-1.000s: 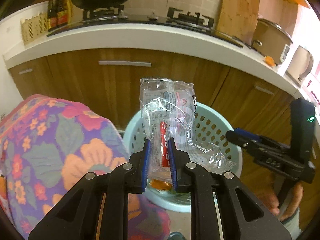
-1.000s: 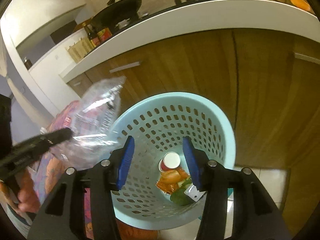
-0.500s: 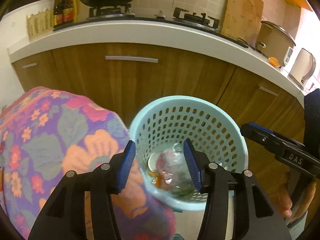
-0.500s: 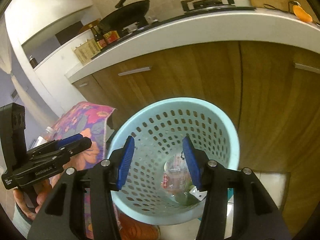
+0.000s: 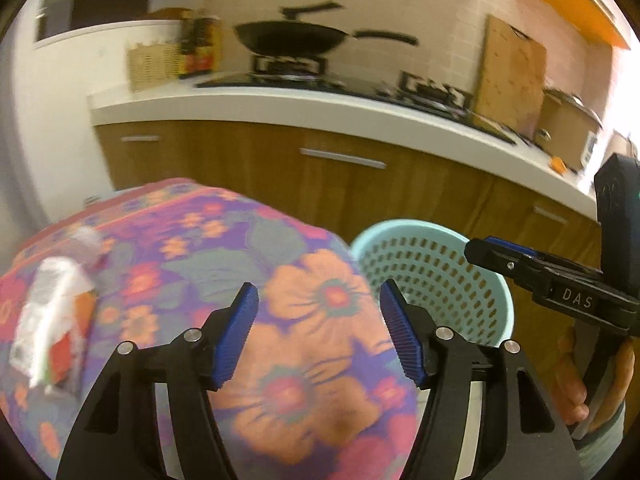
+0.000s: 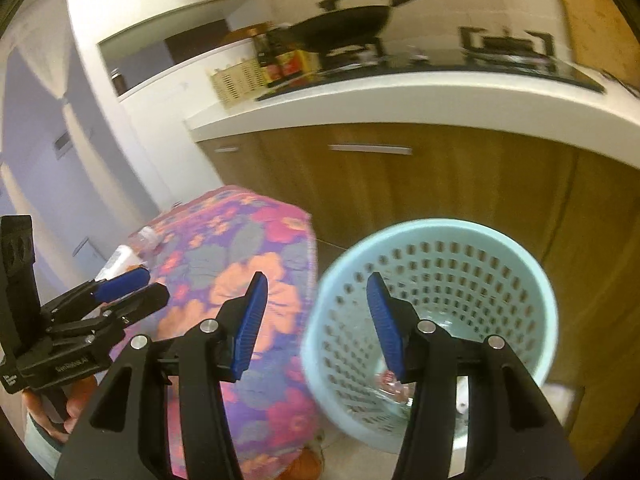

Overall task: Collect trash
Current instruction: 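Move both open tools back to the table, then grasp the clear water bottle with the right tool while the left tool grasps the orange snack packet, then lift the water bottle and snack packet off the table with both tools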

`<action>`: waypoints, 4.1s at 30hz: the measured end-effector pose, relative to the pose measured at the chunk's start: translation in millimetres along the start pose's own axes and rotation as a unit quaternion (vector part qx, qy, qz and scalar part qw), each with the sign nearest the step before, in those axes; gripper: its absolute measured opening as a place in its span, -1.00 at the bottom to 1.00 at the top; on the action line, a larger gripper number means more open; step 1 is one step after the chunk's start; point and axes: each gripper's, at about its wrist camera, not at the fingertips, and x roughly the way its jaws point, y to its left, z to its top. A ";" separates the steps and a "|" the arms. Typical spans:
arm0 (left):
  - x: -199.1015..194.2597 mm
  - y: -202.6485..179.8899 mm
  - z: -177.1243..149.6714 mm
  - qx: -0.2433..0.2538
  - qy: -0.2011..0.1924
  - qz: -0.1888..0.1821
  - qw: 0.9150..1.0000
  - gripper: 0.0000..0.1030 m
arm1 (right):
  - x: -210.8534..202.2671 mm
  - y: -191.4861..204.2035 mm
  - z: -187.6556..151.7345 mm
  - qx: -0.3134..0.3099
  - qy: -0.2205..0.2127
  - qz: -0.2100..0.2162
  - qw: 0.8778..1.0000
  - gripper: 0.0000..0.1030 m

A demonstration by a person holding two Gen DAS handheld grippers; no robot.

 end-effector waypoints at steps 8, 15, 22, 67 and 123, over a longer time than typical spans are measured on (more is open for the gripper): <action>-71.4 89.0 -15.7 -0.079 -0.055 0.043 0.994 0.20 | 17.4 100.6 -7.4 -0.059 0.015 0.052 0.997 -0.06; -119.4 165.1 -25.8 -0.124 -0.087 0.073 0.986 0.20 | 37.2 204.0 -27.3 -0.117 0.018 0.081 0.990 -0.06; -134.3 258.3 -41.4 -0.207 -0.092 0.077 0.971 0.17 | 66.9 276.8 -42.8 -0.134 0.061 0.091 0.985 0.13; -1.7 280.1 -32.1 -0.125 0.086 0.115 0.982 0.37 | 121.0 249.5 -36.3 -0.086 0.083 -0.030 0.992 0.14; -32.3 212.8 -56.8 -0.078 0.108 0.060 0.989 -0.20 | 127.6 219.9 -27.6 -0.139 0.141 -0.020 0.980 0.38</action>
